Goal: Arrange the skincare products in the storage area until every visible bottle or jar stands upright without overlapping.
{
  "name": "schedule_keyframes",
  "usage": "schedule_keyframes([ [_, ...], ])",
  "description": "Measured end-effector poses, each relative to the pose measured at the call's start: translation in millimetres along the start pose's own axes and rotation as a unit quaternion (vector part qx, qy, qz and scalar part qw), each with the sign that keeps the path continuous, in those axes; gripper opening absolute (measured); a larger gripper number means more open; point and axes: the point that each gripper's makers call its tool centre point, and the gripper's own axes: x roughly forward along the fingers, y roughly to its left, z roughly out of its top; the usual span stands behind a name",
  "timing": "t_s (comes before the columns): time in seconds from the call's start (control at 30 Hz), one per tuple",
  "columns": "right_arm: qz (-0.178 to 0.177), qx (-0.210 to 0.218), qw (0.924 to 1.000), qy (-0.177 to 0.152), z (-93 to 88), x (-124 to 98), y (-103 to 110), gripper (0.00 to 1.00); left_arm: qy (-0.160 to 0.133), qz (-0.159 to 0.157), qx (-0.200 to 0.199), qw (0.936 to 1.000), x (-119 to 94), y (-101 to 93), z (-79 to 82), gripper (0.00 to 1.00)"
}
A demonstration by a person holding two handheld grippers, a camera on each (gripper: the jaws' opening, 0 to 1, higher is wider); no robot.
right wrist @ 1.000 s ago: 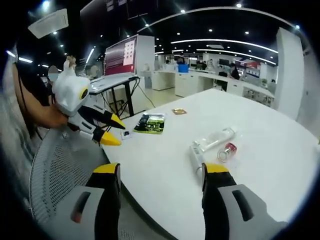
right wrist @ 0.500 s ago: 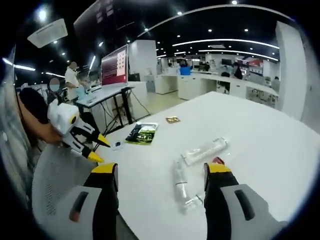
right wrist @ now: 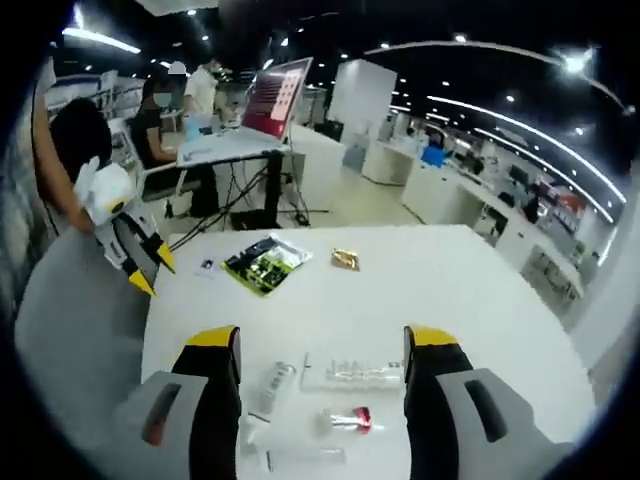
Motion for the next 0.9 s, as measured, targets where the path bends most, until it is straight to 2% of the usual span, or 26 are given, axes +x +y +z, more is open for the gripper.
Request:
schedule_keyframes([
  [0.07, 0.017, -0.05, 0.9983, 0.025, -5.6, 8, 0, 0.62, 0.0, 0.001, -0.003, 1.0, 0, 0.5, -0.1, 0.29],
  [0.1, 0.03, -0.089, 0.9947, 0.043, -10.7, 14, -1, 0.59, 0.0, 0.002, -0.005, 1.0, 0, 0.9, -0.1, 0.29],
  [0.2, 0.063, -0.149, 0.984, 0.076, -22.5, 27, 0, 0.57, -0.001, 0.003, -0.008, 1.0, 0, 1.7, -0.1, 0.29],
  [0.33, 0.103, -0.142, 0.9805, 0.089, -26.7, 43, -2, 0.57, -0.001, 0.005, -0.012, 0.9999, -1, 3.1, -0.8, 0.28],
  [0.57, 0.128, -0.162, 0.9717, 0.114, -39.2, 59, -17, 0.55, 0.01, 0.003, -0.019, 0.9998, 1, 2.1, -4.4, 0.28],
  [0.77, 0.164, -0.197, 0.9557, 0.146, -57.0, 71, -23, 0.54, 0.014, 0.004, -0.023, 0.9996, 1, 2.4, -5.8, 0.28],
  [0.9, 0.178, -0.208, 0.949, 0.156, -62.3, 77, -27, 0.53, 0.018, 0.004, -0.026, 0.9995, 2, 2.7, -7.4, 0.28],
])
